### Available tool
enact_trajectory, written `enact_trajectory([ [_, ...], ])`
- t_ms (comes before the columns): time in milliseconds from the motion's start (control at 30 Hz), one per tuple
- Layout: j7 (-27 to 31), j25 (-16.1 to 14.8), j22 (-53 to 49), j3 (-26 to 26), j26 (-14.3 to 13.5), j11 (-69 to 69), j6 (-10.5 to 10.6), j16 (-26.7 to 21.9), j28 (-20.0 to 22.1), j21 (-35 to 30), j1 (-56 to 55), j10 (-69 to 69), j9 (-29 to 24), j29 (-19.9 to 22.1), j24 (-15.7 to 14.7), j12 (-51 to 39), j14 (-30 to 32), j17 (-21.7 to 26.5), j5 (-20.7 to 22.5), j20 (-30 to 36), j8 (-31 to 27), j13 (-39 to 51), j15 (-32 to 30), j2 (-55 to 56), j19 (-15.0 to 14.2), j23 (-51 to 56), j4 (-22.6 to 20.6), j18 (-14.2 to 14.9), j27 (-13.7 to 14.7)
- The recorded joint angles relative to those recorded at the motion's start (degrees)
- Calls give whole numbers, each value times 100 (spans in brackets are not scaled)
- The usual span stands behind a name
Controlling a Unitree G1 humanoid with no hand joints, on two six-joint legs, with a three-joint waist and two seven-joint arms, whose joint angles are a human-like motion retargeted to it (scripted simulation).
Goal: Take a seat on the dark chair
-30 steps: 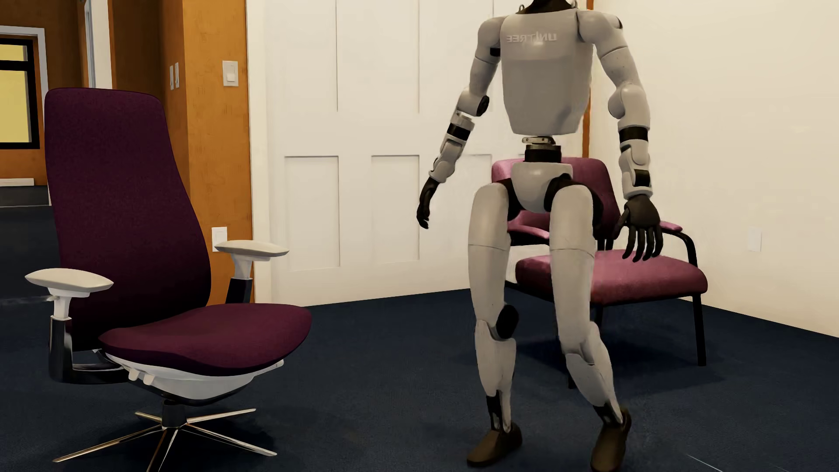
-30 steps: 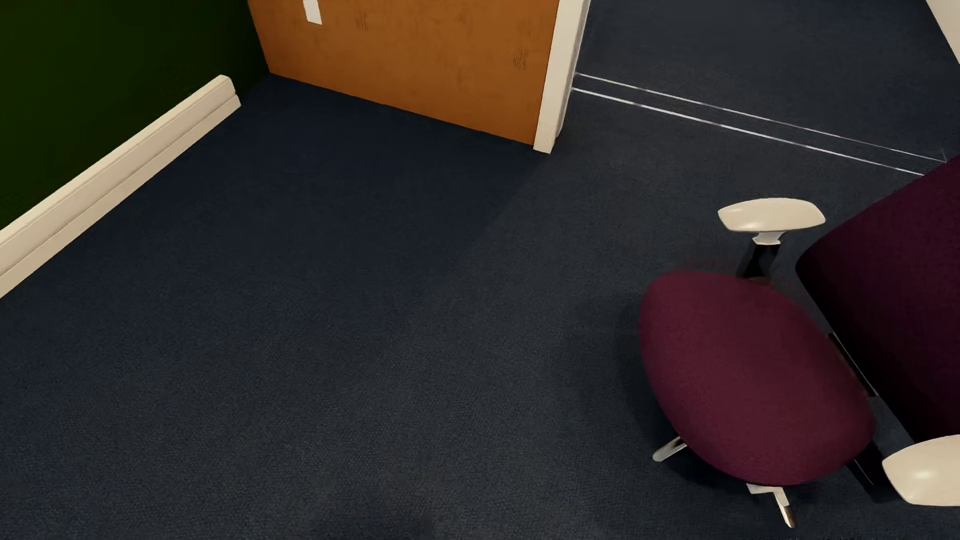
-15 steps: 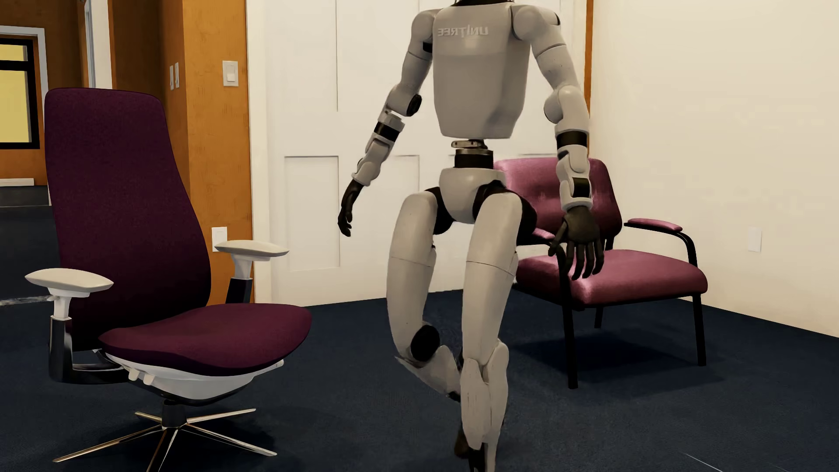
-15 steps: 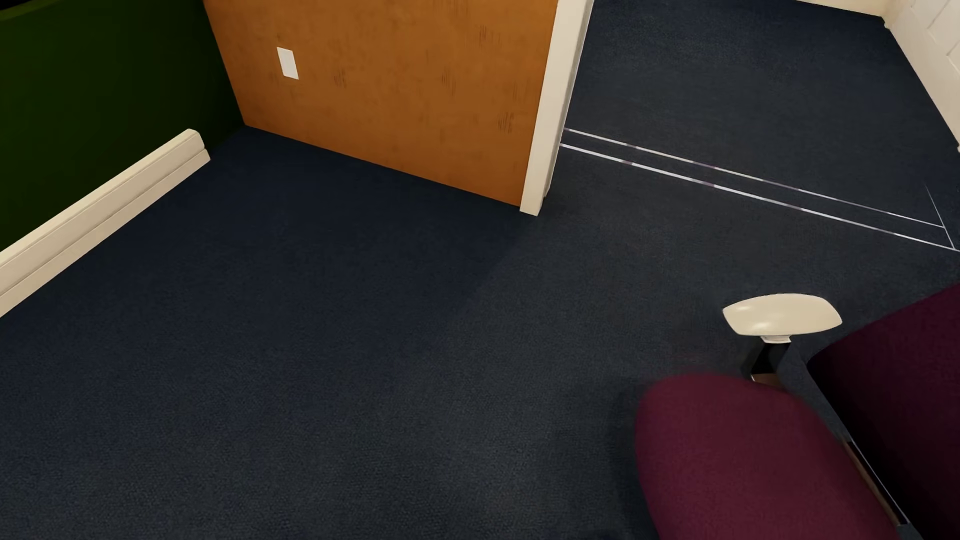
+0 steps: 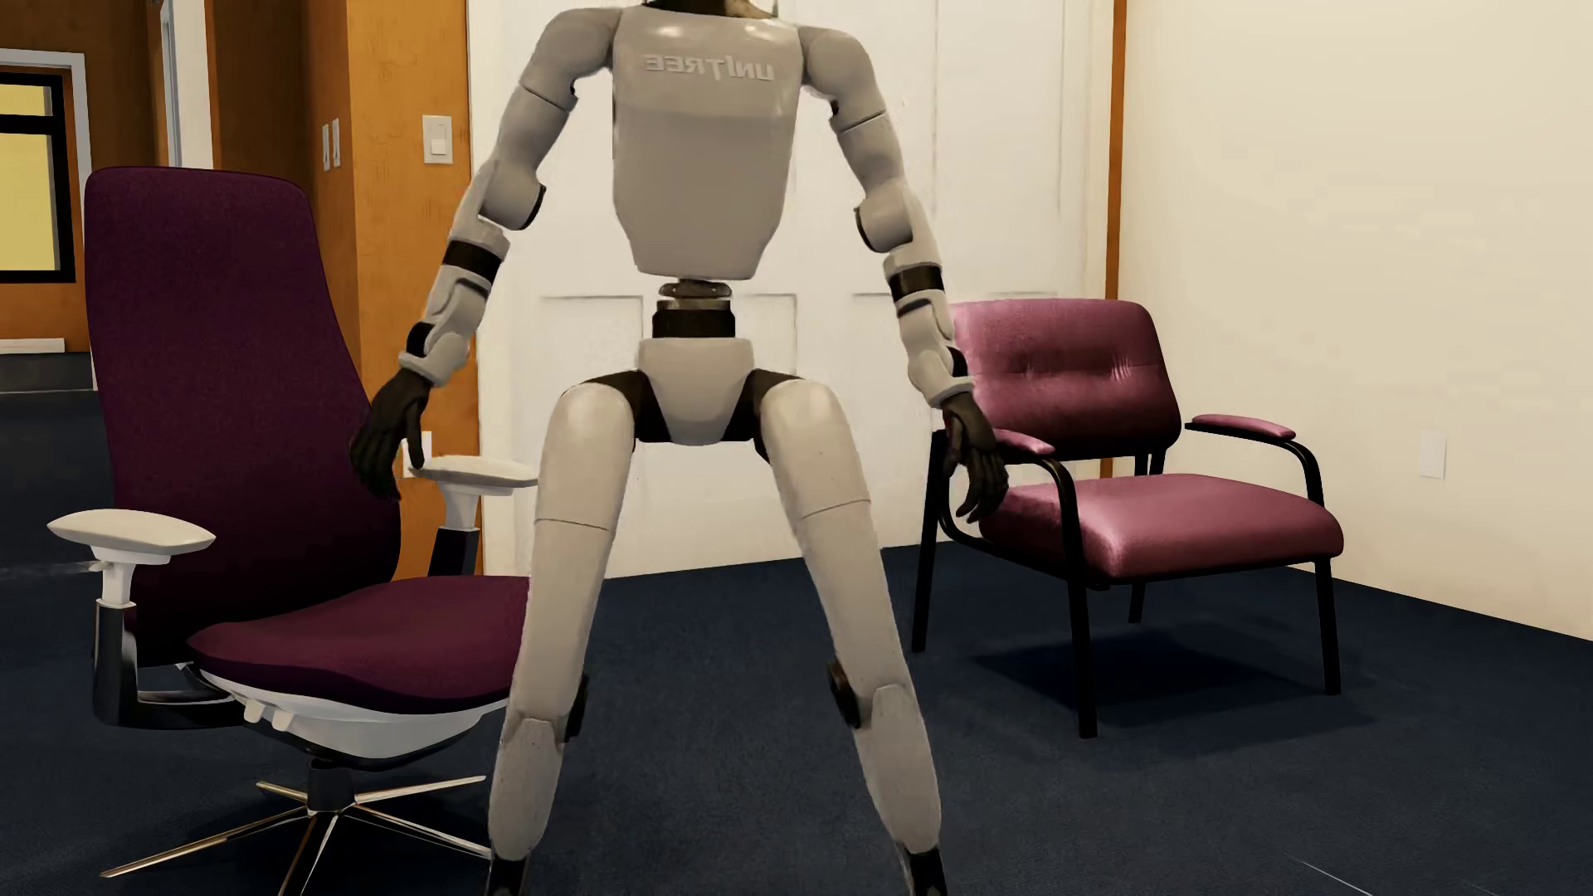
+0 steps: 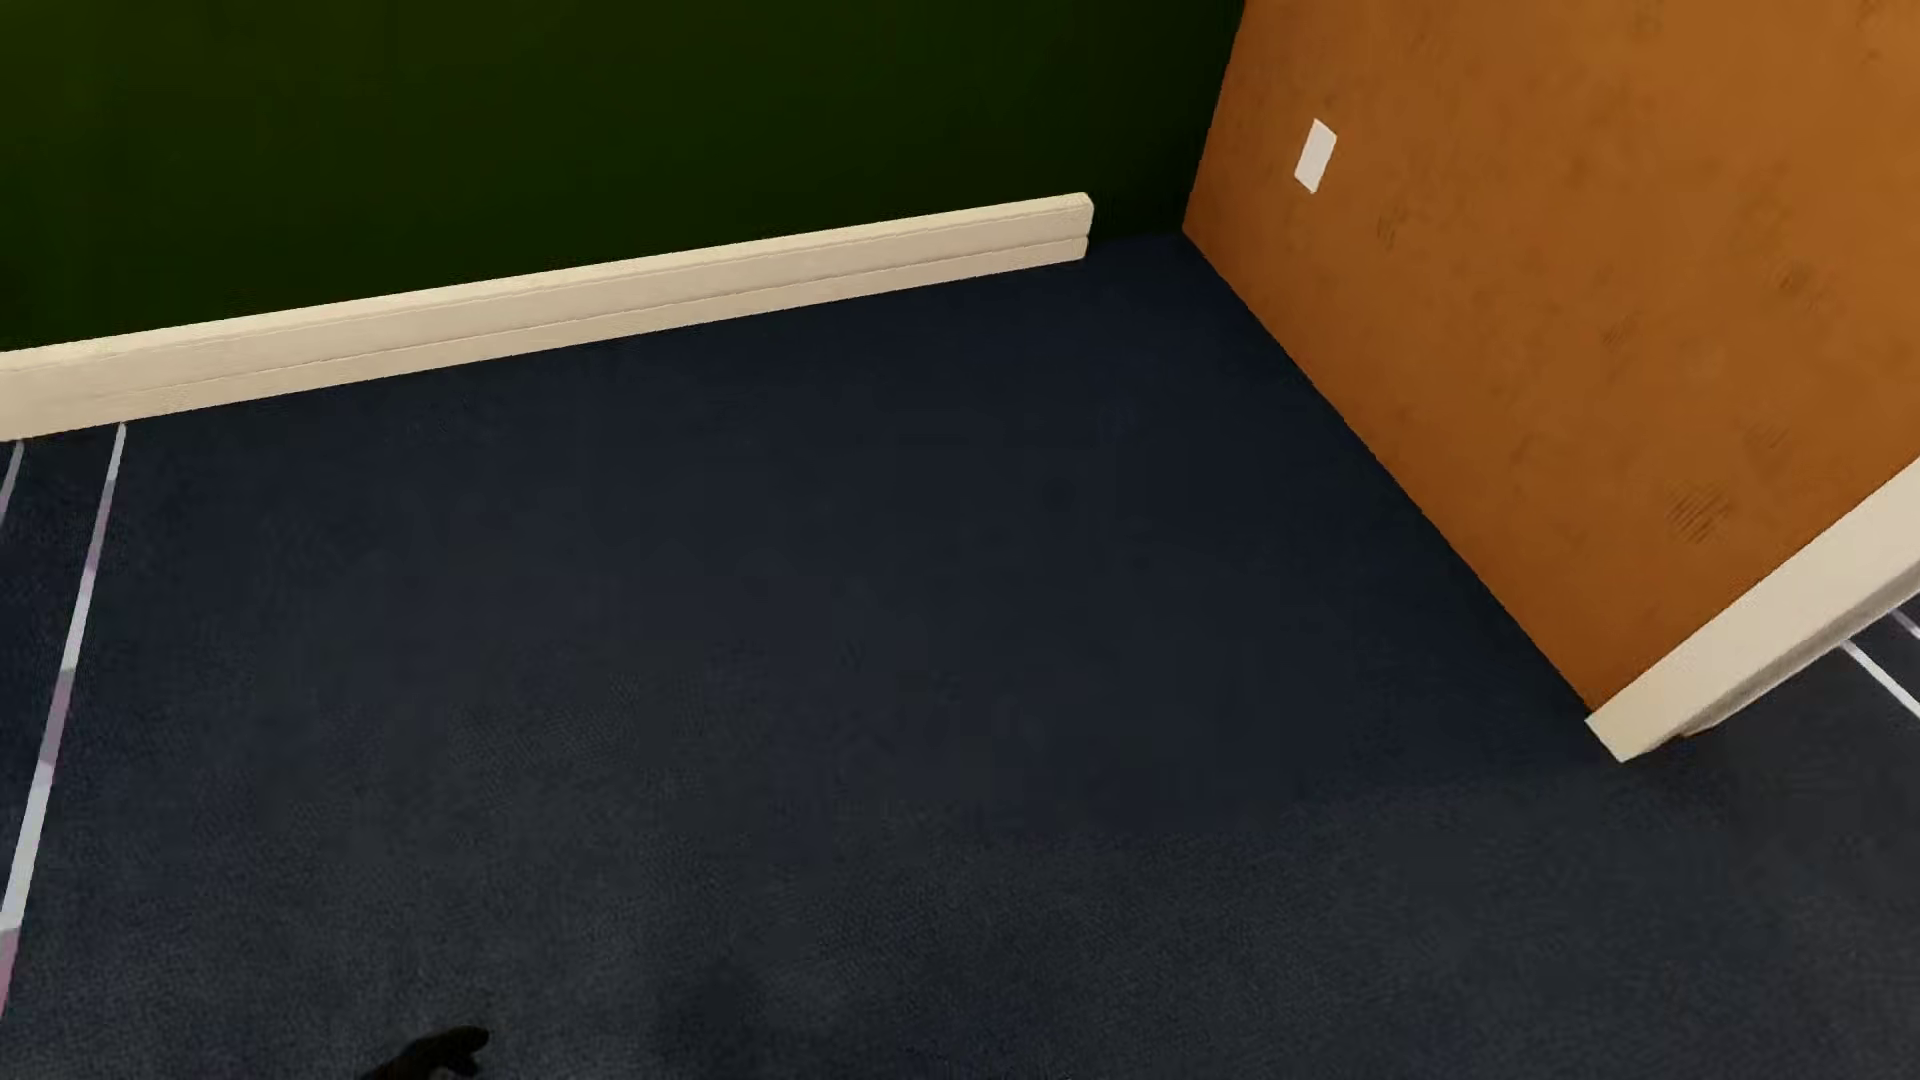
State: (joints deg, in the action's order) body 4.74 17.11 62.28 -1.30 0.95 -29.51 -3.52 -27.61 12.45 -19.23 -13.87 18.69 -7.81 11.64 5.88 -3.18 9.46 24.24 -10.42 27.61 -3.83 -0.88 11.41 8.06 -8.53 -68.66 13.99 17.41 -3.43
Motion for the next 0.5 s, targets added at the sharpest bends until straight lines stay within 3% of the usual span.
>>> enact_trajectory([
  [33,4,-149,38,29,-15,50,18,16,84,4,-207,-218,-29,129,-112,-105,431,-4,149,39,83,106,192,-37,175,-56,28,54,19],
  [100,-69,-186,52,39,-1,-19,16,19,114,19,-473,-247,-159,291,-94,-209,97,-16,390,242,264,258,197,44,379,-78,-107,250,-27],
  [133,-97,-208,121,69,-4,85,11,43,101,71,-596,87,-252,375,-67,-345,-339,23,491,348,336,276,183,9,514,2,-302,170,-13],
  [167,-96,-263,95,122,18,277,45,36,51,127,-700,572,-282,396,94,-387,-1000,46,594,448,348,248,37,-11,603,65,-489,-105,-18],
  [200,-226,-145,155,156,-141,561,-11,36,143,12,-590,916,-475,667,51,-508,-1414,-15,631,752,446,338,-161,-154,323,-49,-650,-369,388],
  [267,-563,29,88,166,-183,975,-22,-40,-23,-4,-364,1388,-544,489,165,-599,-1841,-91,717,692,616,423,-370,-221,383,-136,-890,-680,342],
  [367,-686,97,113,133,-173,1104,15,-118,-107,48,-1,1648,-541,245,237,-733,-2002,-226,846,772,670,550,-438,-8,539,-226,-1097,-836,328],
  [500,-814,147,150,24,-129,878,36,-144,-140,-17,583,634,-571,241,255,-929,-1910,-287,861,798,685,712,-418,391,619,-156,-1249,-924,332],
])
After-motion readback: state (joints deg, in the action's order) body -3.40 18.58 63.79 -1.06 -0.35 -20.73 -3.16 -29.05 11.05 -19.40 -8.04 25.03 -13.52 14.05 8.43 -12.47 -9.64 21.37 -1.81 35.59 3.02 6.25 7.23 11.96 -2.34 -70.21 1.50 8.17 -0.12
